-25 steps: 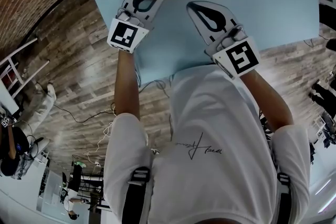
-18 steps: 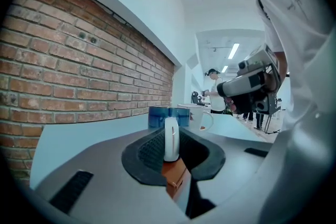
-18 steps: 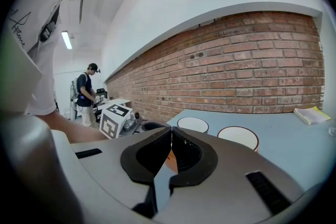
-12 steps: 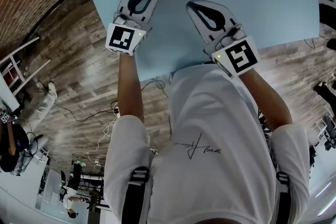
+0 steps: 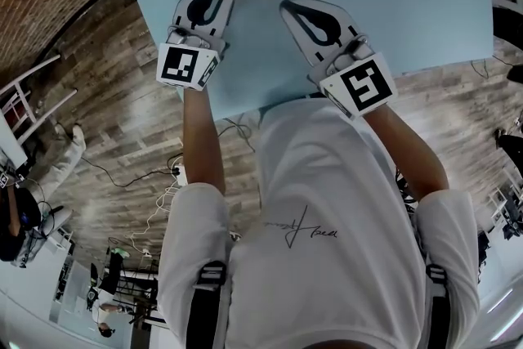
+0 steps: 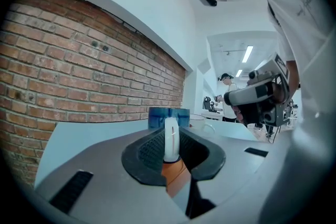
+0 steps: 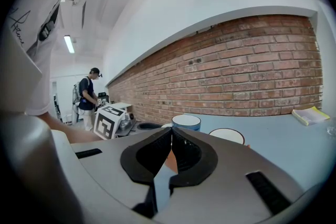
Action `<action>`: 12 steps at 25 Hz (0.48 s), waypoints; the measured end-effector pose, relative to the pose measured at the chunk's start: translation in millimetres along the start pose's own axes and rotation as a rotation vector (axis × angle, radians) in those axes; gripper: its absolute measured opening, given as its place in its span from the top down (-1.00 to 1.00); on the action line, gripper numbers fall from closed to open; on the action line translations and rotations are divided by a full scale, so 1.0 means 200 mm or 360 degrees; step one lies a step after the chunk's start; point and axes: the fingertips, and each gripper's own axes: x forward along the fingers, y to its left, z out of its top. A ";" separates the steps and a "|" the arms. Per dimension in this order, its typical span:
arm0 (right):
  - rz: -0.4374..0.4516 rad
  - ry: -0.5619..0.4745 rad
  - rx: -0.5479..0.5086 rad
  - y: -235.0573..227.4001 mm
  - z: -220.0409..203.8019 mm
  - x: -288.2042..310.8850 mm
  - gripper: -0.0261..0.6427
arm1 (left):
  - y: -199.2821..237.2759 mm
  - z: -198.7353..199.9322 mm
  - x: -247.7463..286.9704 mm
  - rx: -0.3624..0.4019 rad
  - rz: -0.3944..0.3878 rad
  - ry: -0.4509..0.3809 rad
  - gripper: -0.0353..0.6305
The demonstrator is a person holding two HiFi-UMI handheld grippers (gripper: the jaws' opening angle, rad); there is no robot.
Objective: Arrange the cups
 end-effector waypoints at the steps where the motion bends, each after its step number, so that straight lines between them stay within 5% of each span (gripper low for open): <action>1: 0.0003 -0.0009 -0.0004 0.00 0.00 -0.01 0.85 | -0.01 0.01 0.00 -0.0006 0.0017 -0.0002 0.73; 12: 0.0057 -0.0097 -0.0032 0.01 0.06 -0.11 0.85 | -0.09 0.08 -0.06 -0.0062 0.0266 -0.0062 0.73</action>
